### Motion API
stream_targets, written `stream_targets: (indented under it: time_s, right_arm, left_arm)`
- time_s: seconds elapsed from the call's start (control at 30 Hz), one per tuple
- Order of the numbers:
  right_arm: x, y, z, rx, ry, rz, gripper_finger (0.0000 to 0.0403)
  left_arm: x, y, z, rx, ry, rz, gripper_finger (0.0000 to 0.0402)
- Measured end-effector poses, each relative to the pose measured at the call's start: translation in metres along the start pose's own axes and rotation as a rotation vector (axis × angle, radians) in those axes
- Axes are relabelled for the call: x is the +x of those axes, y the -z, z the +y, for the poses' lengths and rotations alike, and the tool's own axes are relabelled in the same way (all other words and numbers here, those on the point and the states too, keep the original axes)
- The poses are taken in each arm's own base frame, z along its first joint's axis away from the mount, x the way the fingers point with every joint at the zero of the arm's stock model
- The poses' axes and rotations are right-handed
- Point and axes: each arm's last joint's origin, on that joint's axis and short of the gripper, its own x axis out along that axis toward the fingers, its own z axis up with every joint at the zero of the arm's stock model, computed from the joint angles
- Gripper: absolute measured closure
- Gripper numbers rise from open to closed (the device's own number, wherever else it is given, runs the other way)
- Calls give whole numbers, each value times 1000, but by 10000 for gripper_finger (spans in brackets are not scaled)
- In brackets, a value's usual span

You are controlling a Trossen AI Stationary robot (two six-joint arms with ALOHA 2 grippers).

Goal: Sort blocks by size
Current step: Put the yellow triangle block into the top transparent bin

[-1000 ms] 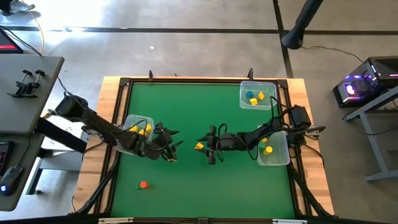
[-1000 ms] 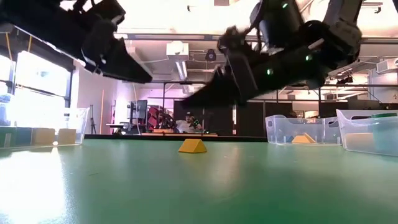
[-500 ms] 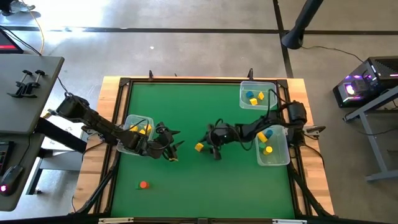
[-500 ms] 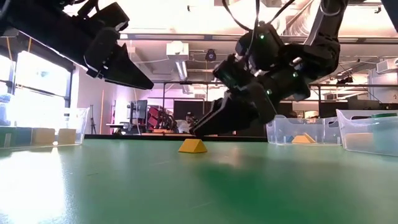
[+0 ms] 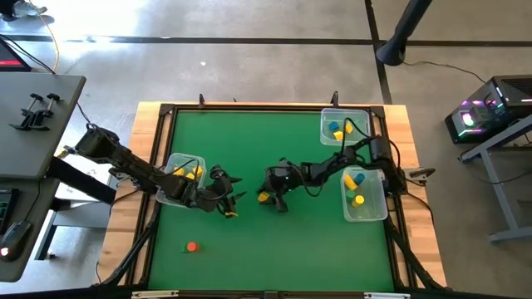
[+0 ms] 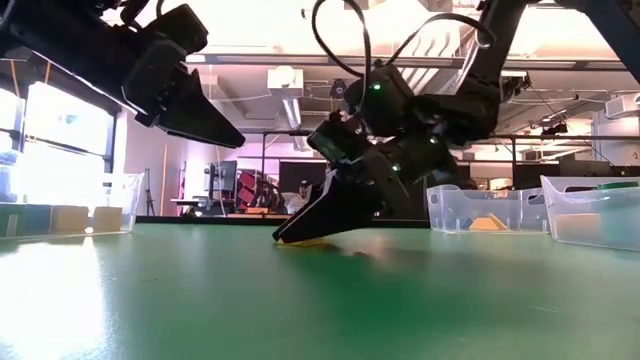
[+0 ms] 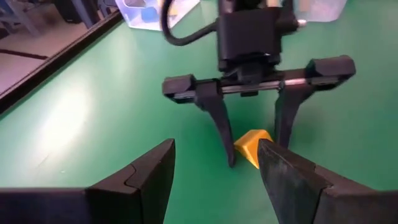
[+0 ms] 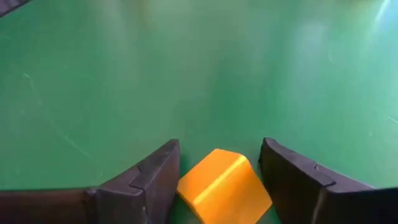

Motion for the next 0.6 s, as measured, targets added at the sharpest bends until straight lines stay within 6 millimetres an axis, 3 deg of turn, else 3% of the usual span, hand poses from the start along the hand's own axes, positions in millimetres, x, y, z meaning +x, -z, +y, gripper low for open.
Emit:
stream_targets:
  time_s: [0.23,0.6]
  right_arm:
    - [3,-2,-1,-27,-20,59,181]
    - [2,5,2,35,-60,121,291]
  left_arm:
    - [0,1,0,4,10,8,186]
    - [0,1,0,12,10,10,186]
